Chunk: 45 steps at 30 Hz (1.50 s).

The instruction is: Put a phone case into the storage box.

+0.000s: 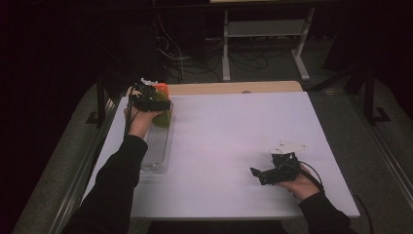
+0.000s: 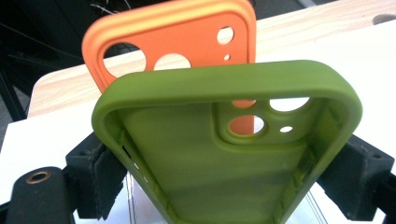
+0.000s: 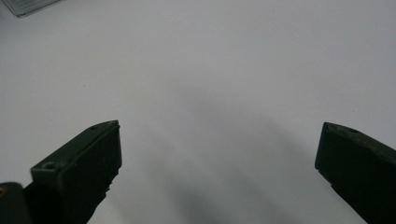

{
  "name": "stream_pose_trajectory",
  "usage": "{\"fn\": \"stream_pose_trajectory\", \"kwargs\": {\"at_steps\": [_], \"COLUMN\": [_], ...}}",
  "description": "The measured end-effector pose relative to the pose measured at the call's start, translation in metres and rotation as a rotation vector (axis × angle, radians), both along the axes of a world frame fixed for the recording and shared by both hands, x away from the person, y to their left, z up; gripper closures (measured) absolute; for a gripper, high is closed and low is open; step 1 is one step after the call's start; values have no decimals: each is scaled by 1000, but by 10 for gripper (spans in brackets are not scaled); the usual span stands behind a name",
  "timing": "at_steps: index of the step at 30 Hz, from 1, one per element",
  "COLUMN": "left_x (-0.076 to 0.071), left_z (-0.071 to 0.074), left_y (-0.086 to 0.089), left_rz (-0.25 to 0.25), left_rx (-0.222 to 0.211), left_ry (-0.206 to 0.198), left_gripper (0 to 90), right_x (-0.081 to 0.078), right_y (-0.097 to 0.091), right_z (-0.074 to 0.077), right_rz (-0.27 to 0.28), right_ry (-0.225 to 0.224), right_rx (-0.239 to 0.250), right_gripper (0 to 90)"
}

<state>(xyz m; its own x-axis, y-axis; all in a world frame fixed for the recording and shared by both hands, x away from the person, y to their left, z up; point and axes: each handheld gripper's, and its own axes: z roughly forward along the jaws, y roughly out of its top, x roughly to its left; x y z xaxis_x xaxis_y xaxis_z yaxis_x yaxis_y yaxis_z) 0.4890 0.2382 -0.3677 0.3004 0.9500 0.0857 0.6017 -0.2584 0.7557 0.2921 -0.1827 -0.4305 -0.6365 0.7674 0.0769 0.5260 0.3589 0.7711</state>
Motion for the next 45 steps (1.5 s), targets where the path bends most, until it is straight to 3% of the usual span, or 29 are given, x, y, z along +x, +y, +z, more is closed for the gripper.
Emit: {"fn": "stream_pose_trajectory", "kwargs": {"at_steps": [6, 13, 14, 23, 27, 37, 41, 45], "left_x": [0, 1, 1, -1, -7, -34, -54, -73], "left_z": [0, 0, 0, 7, 14, 31, 36, 37], "left_y": [-2, -1, -1, 7, 12, 15, 12, 8], "left_rz": [9, 14, 17, 18, -4, -172, -279, -368], "left_rx": [18, 0, -21, -76, -94, -143, -167, -161], "left_ry": [-9, -12, -21, -22, -17, 5, 14, 6], "left_gripper": [102, 51, 48, 9, 9, 9, 9, 9], "right_x": [0, 0, 0, 0, 0, 0, -1, -1], "right_y": [0, 0, 0, 0, 0, 0, 1, 1], "right_z": [0, 0, 0, 1, 1, 2, 2, 2], "right_rz": [4, 4, 5, 3, 3, 5, 6, 12], "right_ry": [-4, -6, -9, -5, -6, -13, -10, -14], "right_rx": [0, 2, 1, 2, 2, -2, 1, 4], "right_gripper": [0, 0, 0, 0, 0, 0, 0, 0]}}
